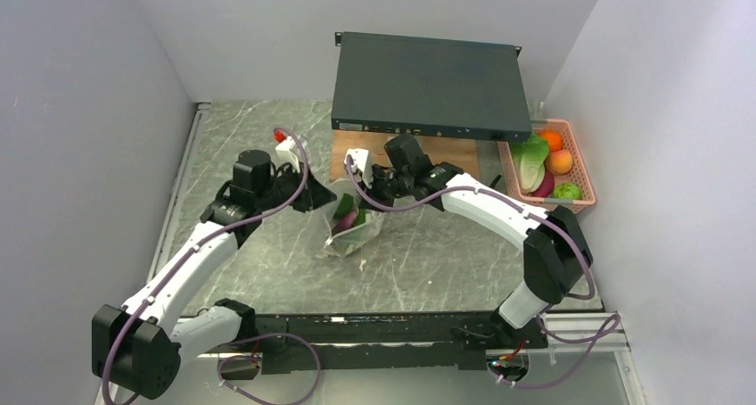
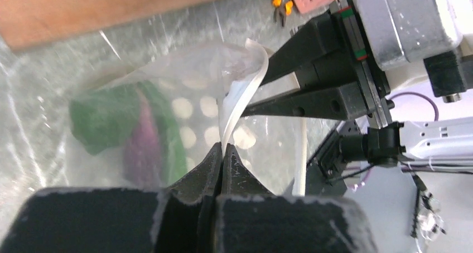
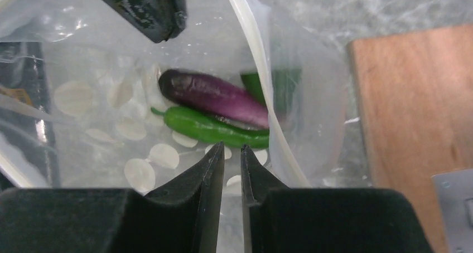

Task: Open the zip-top bag and remove the fake food
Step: Pick up the fake vegetable from the zipper food storage bag, then place the fake vegetable in the bin.

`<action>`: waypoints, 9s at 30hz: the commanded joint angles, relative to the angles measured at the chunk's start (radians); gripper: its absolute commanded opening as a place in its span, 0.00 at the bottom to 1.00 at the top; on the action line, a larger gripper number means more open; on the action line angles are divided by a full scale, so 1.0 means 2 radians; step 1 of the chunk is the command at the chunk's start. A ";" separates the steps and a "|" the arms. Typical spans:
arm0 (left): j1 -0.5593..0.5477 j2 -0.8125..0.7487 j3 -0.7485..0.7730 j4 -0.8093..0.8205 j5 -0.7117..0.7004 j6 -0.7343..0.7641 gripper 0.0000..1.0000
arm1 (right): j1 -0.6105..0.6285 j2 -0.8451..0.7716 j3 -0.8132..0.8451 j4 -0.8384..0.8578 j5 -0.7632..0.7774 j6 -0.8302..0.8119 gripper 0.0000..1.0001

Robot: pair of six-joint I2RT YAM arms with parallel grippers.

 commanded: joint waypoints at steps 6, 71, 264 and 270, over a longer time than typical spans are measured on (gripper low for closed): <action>-0.016 -0.007 -0.049 0.091 0.061 -0.051 0.02 | -0.001 -0.017 -0.064 -0.017 -0.062 -0.064 0.24; 0.065 0.245 -0.064 0.076 0.083 0.017 0.15 | 0.035 0.009 -0.192 0.177 -0.098 -0.439 0.42; 0.125 0.123 -0.185 0.128 0.137 -0.049 0.00 | -0.319 -0.358 -0.223 0.051 -0.275 0.149 0.05; 0.126 0.131 -0.182 0.134 0.143 -0.047 0.00 | -0.415 -0.374 -0.257 0.049 -0.288 0.176 0.05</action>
